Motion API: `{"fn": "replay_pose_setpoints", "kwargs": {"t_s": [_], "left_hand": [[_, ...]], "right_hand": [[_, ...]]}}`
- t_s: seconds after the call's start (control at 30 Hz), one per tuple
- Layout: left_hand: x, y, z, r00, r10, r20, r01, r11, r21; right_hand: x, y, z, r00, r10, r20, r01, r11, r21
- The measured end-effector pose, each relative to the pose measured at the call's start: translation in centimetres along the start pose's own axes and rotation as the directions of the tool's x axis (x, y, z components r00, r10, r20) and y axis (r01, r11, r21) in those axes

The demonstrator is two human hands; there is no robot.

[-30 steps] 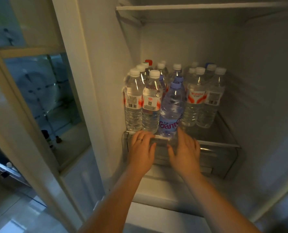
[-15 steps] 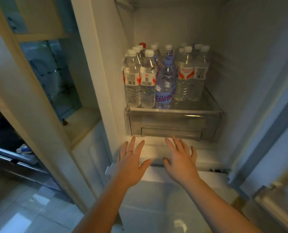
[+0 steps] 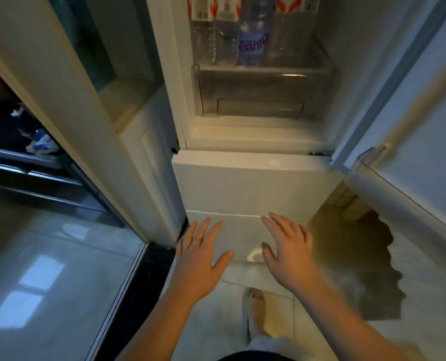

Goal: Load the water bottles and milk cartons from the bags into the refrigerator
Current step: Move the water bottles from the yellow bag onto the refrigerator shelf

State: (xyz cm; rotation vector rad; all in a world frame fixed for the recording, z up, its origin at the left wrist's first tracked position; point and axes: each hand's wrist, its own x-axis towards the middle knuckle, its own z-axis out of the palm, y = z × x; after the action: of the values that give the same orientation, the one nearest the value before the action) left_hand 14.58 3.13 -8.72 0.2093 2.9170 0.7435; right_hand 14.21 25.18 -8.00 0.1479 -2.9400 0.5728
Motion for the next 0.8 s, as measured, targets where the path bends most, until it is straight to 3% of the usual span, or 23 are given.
{"fn": "replay_pose_setpoints", "kwargs": {"t_s": [0.4,0.8], "left_hand": [[-11.4,5.0,7.9,0.957,0.084,0.277,-0.099,0.994,0.041],[-20.3,20.2,19.1,0.953,0.097,0.286,-0.116,0.992,0.051]], "right_hand": [[-15.2,5.0,-2.0,0.987,0.033,0.155,-0.008,0.988,-0.155],[-32.2,18.3,-7.8,0.958,0.196,0.210,-0.167,0.975,-0.145]]}}
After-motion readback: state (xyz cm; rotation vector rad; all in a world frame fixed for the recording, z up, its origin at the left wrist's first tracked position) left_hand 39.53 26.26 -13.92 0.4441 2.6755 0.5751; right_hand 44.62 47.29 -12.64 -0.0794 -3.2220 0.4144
